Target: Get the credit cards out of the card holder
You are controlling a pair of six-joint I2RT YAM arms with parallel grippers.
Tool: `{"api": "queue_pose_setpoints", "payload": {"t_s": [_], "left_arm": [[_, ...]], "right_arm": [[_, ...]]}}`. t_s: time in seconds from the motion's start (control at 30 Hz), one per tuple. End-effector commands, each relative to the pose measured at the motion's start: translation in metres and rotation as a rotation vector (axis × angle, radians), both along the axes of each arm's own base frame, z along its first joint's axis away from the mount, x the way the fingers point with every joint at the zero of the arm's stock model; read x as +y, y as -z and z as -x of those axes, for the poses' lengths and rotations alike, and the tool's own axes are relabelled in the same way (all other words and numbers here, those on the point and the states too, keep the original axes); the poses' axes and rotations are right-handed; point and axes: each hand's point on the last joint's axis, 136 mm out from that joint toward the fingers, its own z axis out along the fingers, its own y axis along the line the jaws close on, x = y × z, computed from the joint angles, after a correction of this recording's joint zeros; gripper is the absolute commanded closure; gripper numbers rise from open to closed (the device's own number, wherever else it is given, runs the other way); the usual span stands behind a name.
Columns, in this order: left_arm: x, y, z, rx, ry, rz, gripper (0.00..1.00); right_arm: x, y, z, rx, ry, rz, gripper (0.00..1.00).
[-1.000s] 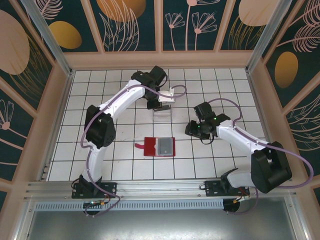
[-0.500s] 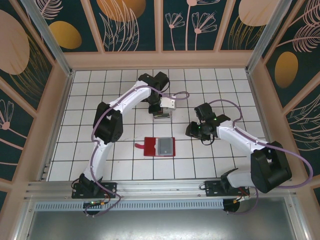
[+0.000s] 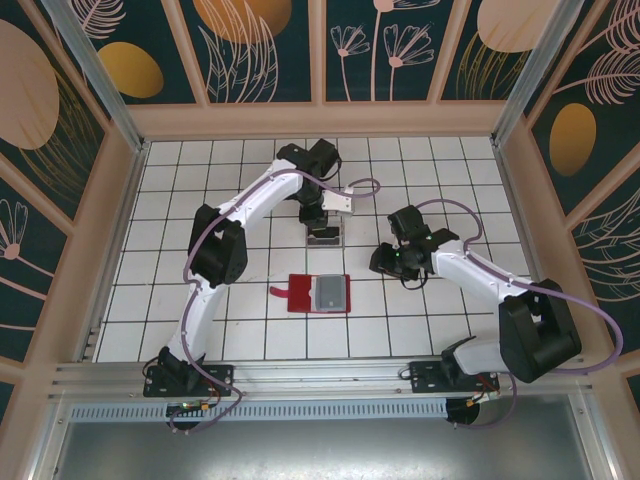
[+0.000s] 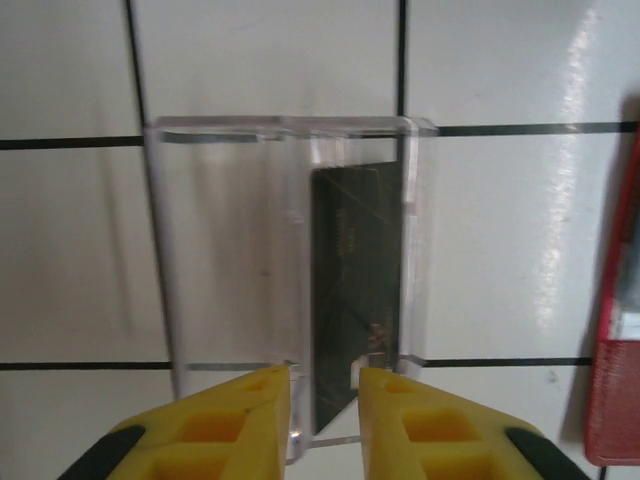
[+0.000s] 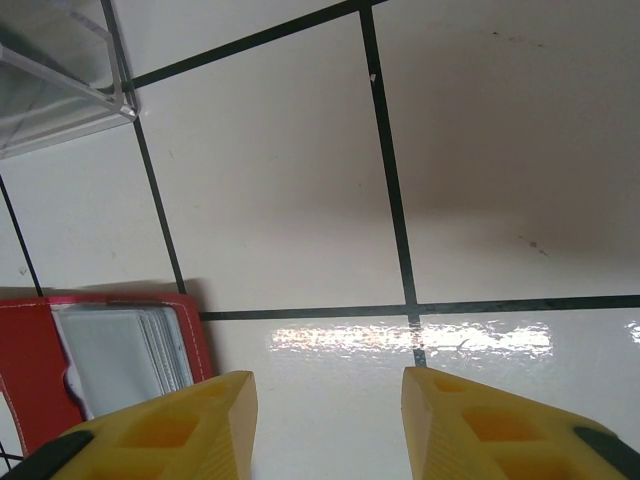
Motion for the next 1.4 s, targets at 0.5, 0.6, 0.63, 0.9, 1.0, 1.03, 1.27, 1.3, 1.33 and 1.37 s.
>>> {"api": "queue_pose_setpoints", "payload": {"t_s": [0.5, 0.6, 0.63, 0.9, 1.0, 1.03, 1.27, 1.3, 1.33, 1.37], "left_arm": [[-0.027, -0.084, -0.039, -0.200, -0.372, 0.353, 0.71], [-0.032, -0.111, -0.029, -0.152, -0.521, 0.518, 0.73], [-0.031, -0.119, -0.029, -0.150, -0.580, 0.569, 0.72], [-0.014, -0.141, -0.003, 0.007, -0.904, 0.785, 0.73], [-0.007, -0.151, 0.003, 0.071, -1.031, 0.853, 0.71], [-0.008, -0.149, 0.008, 0.109, -1.054, 0.863, 0.71], [0.004, -0.083, 0.047, 0.183, -1.345, 0.618, 0.72], [0.003, -0.072, 0.057, 0.160, -1.357, 0.569, 0.71], [0.004, -0.062, 0.066, 0.150, -1.373, 0.527, 0.71], [0.002, -0.052, 0.077, 0.154, -1.384, 0.485, 0.71]], "right_arm": [[0.017, -0.004, -0.002, -0.018, -0.036, -0.045, 0.57], [0.025, -0.002, -0.001, -0.015, -0.053, -0.047, 0.57], [0.027, -0.002, -0.002, -0.015, -0.058, -0.047, 0.57], [0.042, -0.004, -0.003, -0.020, -0.105, -0.049, 0.57], [0.044, -0.005, -0.003, -0.022, -0.117, -0.043, 0.58], [0.044, -0.004, -0.003, -0.021, -0.118, -0.042, 0.58], [0.043, -0.003, -0.005, -0.029, -0.128, -0.033, 0.57], [0.043, -0.002, -0.005, -0.029, -0.131, -0.032, 0.58], [0.043, -0.001, -0.005, -0.030, -0.134, -0.032, 0.57], [0.041, 0.001, -0.004, -0.027, -0.137, -0.027, 0.58]]}}
